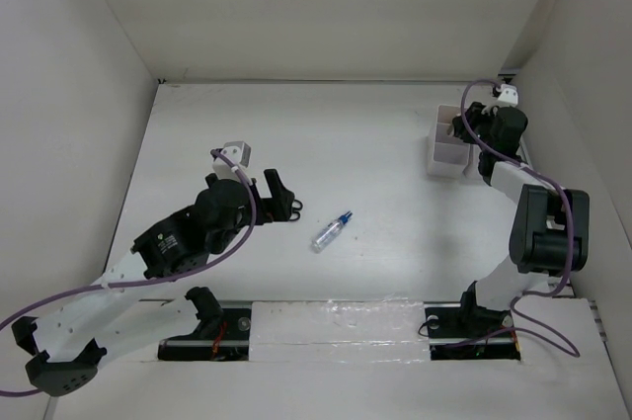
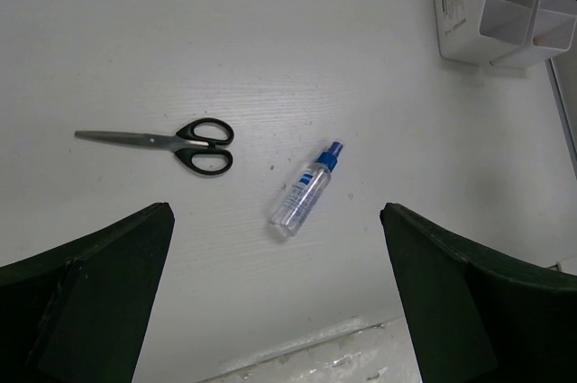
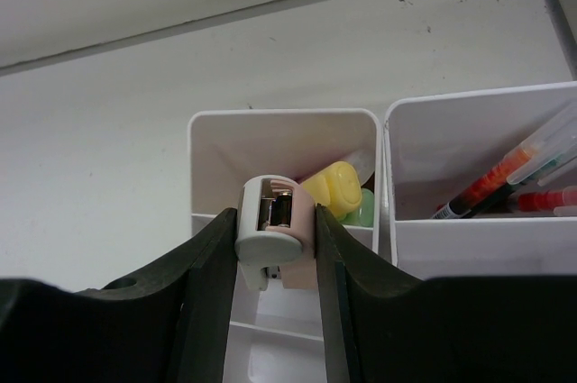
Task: Sort the stationery into containers
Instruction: Place the stapler in the storage box, then pick up the stationery from the center of the board.
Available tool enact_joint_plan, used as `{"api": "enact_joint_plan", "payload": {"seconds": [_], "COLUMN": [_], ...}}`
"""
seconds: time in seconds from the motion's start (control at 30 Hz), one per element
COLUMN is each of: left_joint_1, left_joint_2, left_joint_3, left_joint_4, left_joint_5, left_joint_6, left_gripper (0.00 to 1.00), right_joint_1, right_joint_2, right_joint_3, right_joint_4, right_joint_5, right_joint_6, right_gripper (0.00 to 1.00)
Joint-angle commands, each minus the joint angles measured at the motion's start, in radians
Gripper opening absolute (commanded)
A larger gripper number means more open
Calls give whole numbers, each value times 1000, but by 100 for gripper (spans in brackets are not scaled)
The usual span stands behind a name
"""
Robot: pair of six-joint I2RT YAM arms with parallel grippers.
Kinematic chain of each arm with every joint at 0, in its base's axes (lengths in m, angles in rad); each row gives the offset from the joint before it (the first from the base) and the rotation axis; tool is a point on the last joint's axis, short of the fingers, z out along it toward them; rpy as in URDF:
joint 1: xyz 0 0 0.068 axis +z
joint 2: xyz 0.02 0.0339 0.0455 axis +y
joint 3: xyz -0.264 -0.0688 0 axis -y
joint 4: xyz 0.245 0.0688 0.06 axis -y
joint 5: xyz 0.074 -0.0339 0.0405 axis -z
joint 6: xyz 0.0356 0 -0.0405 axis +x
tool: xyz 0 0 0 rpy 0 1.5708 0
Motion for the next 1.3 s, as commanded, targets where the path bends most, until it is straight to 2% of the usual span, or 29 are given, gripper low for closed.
{"api": "enact_joint_plan", "payload": {"seconds": [0.0,0.03,0.27,0.4,0.47,0.5,0.57,0.6,0.67,0.83,0.93,1.03,1.13,1.27], "left_joint_1": [-2,-2,-2,-2,-2,-2,-2,-2,-2,-2,-2,-2,-2,-2], "left_joint_2": [-16,-16,-16,-16,-16,-16,-5,-5,7,56,109,236,375,566], "left_joint_3": [-12,-12,-12,-12,-12,-12,-12,-12,-12,-12,-12,0,73,52], "left_joint_4": [23,23,23,23,23,23,23,23,23,23,52,78,61,202], "left_joint_5": [0,0,0,0,0,0,0,0,-10,-11,58,144,155,271], "left_joint_6": [13,13,13,13,13,13,13,13,4,4,33,55,41,53], "left_gripper": [100,100,100,100,100,100,100,100,100,100,100,100,100,100], "right_joint_1": [-8,-8,2,22,43,52,81,125,178,388,452,491,514,538], "right_joint_2": [-52,-52,-71,-125,-159,-181,-251,-294,-327,-402,-469,-555,-642,-739], "right_joint_3": [10,-2,-22,-31,-41,-53,-53,-39,-7,76,94,94,94,59], "right_joint_4": [59,59,68,68,68,68,48,25,-75,-278,-387,-485,-560,-581], "right_joint_5": [12,12,25,45,45,58,70,123,176,479,577,561,501,386], "right_joint_6": [-18,-18,-27,-27,-18,-18,-4,-4,-14,-24,-33,18,82,145], "right_gripper": [39,45,63,65,69,79,87,100,100,100,100,100,100,100]}}
